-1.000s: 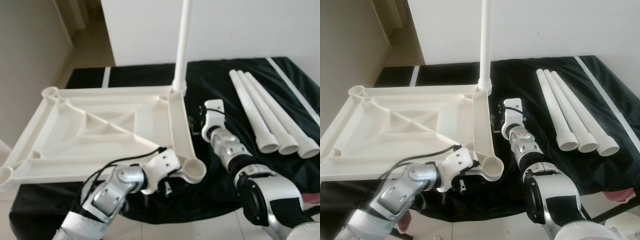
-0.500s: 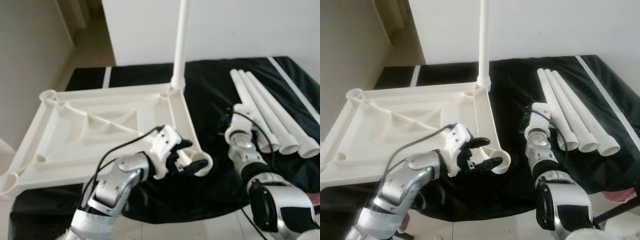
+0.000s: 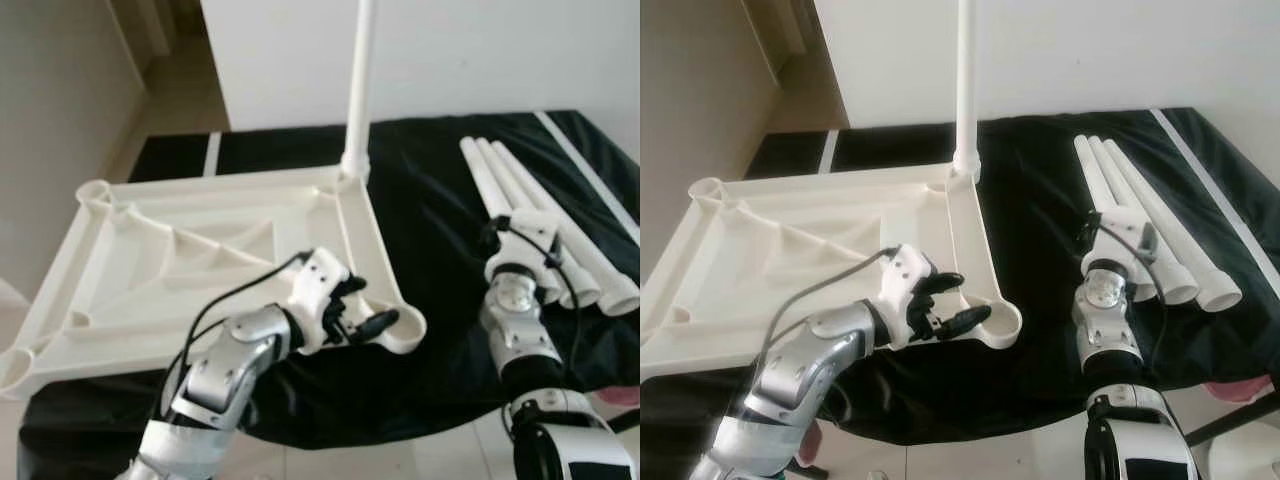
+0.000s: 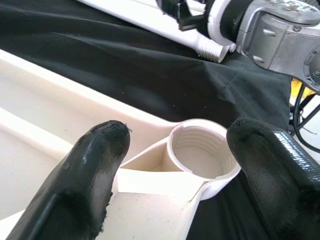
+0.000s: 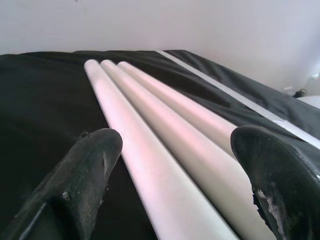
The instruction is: Building children table
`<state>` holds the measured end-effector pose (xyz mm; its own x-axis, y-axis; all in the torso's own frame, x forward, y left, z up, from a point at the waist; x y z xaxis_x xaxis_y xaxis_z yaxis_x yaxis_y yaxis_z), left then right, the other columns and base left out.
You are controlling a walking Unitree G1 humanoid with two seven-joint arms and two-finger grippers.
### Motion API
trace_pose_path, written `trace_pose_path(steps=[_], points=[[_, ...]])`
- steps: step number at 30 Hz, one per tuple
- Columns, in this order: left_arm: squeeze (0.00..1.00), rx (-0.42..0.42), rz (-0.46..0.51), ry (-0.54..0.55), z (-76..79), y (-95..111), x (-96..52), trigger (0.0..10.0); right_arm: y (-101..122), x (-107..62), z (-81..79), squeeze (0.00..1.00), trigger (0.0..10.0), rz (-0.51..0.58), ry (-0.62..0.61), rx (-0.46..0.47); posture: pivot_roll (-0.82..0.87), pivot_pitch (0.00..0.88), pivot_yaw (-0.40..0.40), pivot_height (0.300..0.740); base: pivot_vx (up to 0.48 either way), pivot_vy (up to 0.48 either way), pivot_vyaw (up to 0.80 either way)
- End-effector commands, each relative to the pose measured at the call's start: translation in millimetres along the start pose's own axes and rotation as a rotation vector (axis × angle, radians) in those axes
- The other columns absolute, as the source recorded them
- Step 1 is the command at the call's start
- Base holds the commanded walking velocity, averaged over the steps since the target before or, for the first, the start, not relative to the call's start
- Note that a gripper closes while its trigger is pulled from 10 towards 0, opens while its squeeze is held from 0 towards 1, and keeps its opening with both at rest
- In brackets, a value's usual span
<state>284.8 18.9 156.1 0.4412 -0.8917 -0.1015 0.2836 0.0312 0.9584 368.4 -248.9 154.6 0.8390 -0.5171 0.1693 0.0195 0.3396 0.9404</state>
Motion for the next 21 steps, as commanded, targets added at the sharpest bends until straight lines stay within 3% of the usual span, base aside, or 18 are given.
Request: trace_pose_path(steps=[1,10,17,21], points=[[0.00,-0.007,0.000,0.019,-1.0,-1.1,0.7,10.0,-2.8,-4.7,5.0,0.00,10.0,-0.014,-0.018,0.011,-0.02,0.065,0.052,0.740,0.000,0.000,0.00],[0.00,-0.023,0.005,0.048,-2.4,-2.9,4.1,10.0,-15.7,-42.2,23.7,0.00,10.0,-0.052,0.072,0.028,-0.04,0.058,0.056,0.740,0.000,0.000,0.00],[0.00,-0.025,0.002,0.047,-3.6,-3.3,7.1,10.0,-33.9,-39.0,36.3,0.00,10.0,-0.110,0.167,-0.018,-0.06,0.056,0.067,0.740,0.000,0.000,0.00],[0.00,-0.018,0.000,0.038,-2.5,-2.8,10.1,10.0,-32.0,-30.4,38.1,0.00,10.0,-0.113,0.238,-0.036,-0.07,0.051,0.074,0.740,0.000,0.000,0.00]])
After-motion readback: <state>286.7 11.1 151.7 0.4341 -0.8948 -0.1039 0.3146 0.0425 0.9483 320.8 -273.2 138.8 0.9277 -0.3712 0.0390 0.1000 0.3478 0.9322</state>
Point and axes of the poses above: a point about 5 cm out from each wrist's last joint towards the gripper, its own x axis pointing out of the wrist towards the gripper, its own y axis along the axis of the wrist's last joint, z = x × y, the point moved 3 cm from there along x, pointing out of the wrist towards the gripper, and after that the axes turned 15 degrees about -x, right-handed, at the moved point
